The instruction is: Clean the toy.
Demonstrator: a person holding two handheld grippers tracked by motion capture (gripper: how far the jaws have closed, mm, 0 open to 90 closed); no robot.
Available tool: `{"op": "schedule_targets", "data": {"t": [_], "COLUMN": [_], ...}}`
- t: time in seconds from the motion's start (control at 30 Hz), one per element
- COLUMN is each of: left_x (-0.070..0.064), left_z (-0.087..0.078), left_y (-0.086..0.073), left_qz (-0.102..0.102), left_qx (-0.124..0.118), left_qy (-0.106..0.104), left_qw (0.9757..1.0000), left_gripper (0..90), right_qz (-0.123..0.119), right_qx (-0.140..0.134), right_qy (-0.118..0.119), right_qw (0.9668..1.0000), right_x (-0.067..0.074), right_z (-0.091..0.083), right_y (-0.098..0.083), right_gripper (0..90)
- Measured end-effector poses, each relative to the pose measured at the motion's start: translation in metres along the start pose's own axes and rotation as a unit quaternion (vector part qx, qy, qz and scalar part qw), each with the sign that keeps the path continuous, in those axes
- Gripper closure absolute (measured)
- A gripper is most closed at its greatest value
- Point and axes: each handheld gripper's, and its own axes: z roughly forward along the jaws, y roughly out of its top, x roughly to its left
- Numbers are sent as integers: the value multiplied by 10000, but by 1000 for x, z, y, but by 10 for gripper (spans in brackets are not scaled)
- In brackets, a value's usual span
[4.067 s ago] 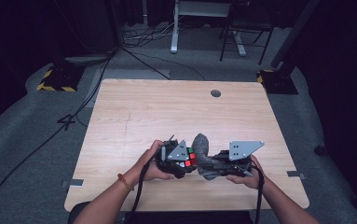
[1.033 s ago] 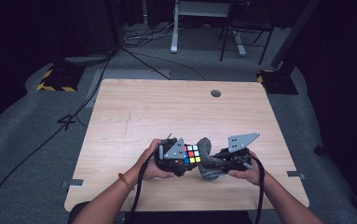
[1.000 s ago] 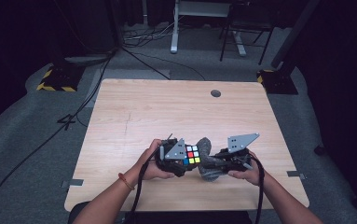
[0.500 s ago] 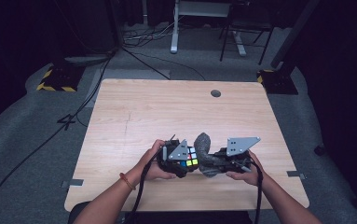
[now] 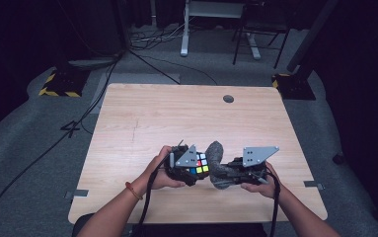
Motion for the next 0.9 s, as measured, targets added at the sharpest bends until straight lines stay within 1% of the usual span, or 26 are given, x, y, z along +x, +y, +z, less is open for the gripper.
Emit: {"op": "schedule_targets", "data": {"t": [0.07, 0.1, 0.13, 0.2, 0.23, 0.27, 0.3, 0.37, 0.4, 0.47, 0.5, 0.57, 0.6, 0.67, 0.73, 0.77, 0.83, 0.9], "left_x": [-6, -8, -9, -10, -9, -9, -8, -6, -5, -4, -3, 0, -1, -4, -10, -13, -16, -14], "left_z": [3, 3, 3, 1, -2, -5, -7, -9, -11, -11, -11, -9, -8, -1, 4, 6, 8, 5], "left_y": [3, 4, 5, 6, 7, 7, 7, 6, 5, 3, 2, 1, 0, 1, 3, 4, 7, 7], "left_qz": [132, 126, 145, 163, 100, 89, 78, 11, -7, 11, -31, -51, -67, -55, 102, 141, 210, 188], "left_qx": [92, 59, 44, -48, -155, -214, -213, -240, -242, -160, -141, -111, -83, -7, 117, 157, 154, 86], "left_qy": [-3, -49, -81, -44, -104, -83, -3, 7, 43, 116, 127, 88, 80, -65, -115, -151, -151, -142], "left_qw": [9999, 9999, 9999, 9998, 9998, 9997, 9997, 9997, 9997, 9998, 9998, 9999, 9999, 10000, 9998, 9997, 9995, 9997], "left_gripper": [334, 334, 334, 334, 334, 334, 334, 334, 334, 334, 334, 334, 334, 335, 334, 334, 335, 335], "right_qz": [-17, 21, 54, 83, 110, 128, 139, 167, 172, 151, 117, 22, -39, -81, -100, -95, -40, 43], "right_qx": [-87, -147, -144, -72, -17, 104, 206, 326, 328, 262, 206, 125, 76, -79, -200, -227, -160, -62], "right_qy": [-124, -175, -210, -345, -385, -411, -448, -384, -356, -237, -195, -151, -160, -167, -158, -203, -283, -363], "right_qw": [9999, 9997, 9997, 9993, 9992, 9990, 9987, 9986, 9987, 9993, 9995, 9998, 9998, 9998, 9996, 9995, 9995, 9993], "right_x": [0, 0, -1, -4, -5, -7, -8, -9, -9, -7, -5, 1, 3, 6, 6, 6, 3, 0], "right_z": [-3, -5, -5, -4, -3, 0, 2, 7, 8, 9, 9, 6, 5, -1, -5, -7, -7, -6], "right_y": [2, 2, 2, 0, -1, -3, -5, -8, -9, -8, -7, -4, -2, 3, 5, 6, 4, 1], "right_gripper": [773, 773, 773, 774, 774, 774, 774, 774, 774, 774, 774, 774, 774, 774, 774, 774, 774, 775]}}
